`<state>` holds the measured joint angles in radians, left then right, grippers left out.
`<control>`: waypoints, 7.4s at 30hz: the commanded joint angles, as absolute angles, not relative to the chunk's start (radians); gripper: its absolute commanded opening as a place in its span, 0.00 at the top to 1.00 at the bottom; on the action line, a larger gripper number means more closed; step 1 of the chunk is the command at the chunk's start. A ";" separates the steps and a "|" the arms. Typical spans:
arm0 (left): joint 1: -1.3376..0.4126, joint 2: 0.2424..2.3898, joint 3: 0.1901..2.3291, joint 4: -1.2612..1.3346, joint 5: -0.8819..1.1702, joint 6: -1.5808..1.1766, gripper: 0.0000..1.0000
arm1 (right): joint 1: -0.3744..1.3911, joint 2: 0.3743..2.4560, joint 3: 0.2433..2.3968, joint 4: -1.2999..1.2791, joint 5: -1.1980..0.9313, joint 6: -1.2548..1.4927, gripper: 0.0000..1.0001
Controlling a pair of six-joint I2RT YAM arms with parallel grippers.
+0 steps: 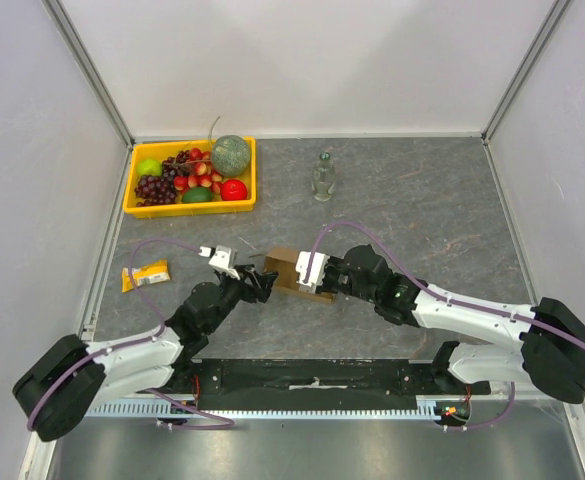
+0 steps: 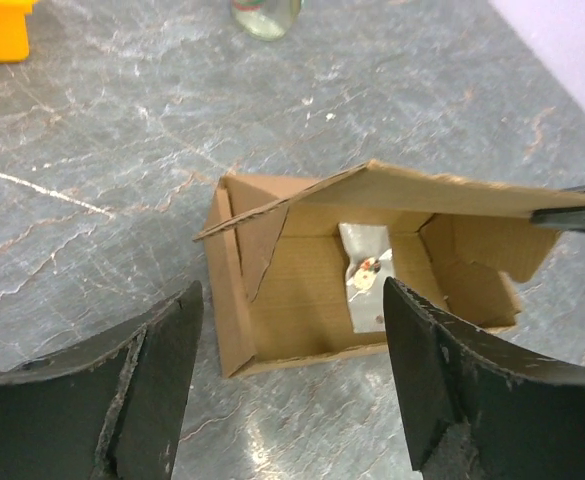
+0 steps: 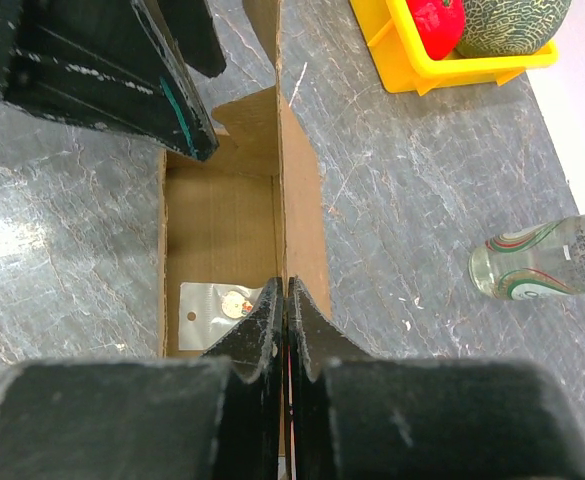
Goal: Fold the paper box
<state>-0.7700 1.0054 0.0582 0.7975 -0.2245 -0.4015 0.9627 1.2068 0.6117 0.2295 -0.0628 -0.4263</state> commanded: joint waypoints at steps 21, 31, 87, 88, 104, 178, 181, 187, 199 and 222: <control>-0.773 0.303 0.214 0.198 0.051 -0.465 0.86 | 0.982 1.197 0.607 0.209 -0.038 -0.434 0.90; -0.721 0.829 0.599 0.209 0.024 -0.339 0.98 | 1.000 1.213 0.624 0.149 -0.015 -0.449 0.87; -0.592 1.147 0.388 0.356 0.285 -0.399 0.98 | 0.966 1.210 0.575 0.305 0.161 0.267 0.77; -0.592 1.147 0.385 0.354 0.285 -0.399 0.98 | 0.963 1.218 0.571 0.317 0.158 0.273 0.77; -0.591 1.175 0.359 0.380 0.296 -0.411 0.98 | 0.917 1.335 0.591 0.229 0.140 0.276 0.78; -0.457 1.292 0.428 0.305 0.262 -0.426 0.98 | 0.726 1.359 0.600 0.101 0.101 0.643 0.94; -0.457 1.275 0.414 0.308 0.265 -0.433 0.98 | 0.723 1.367 0.600 0.121 0.101 0.644 0.94; -0.459 1.224 0.391 0.293 0.253 -0.440 0.98 | 0.716 1.364 0.603 0.149 0.104 0.621 0.94; -0.457 0.939 0.362 0.081 -0.044 -0.578 0.72 | 0.698 1.114 0.512 -0.040 0.406 0.586 0.54; -0.457 0.633 0.406 -0.178 -0.155 -0.614 0.18 | 0.696 1.134 0.782 -0.266 0.483 0.514 0.02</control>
<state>-0.4564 0.6277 0.3599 -0.1566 -0.1516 -0.5850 0.6968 1.1007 0.7158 -0.2291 0.4915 0.5194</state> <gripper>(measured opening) 0.811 0.979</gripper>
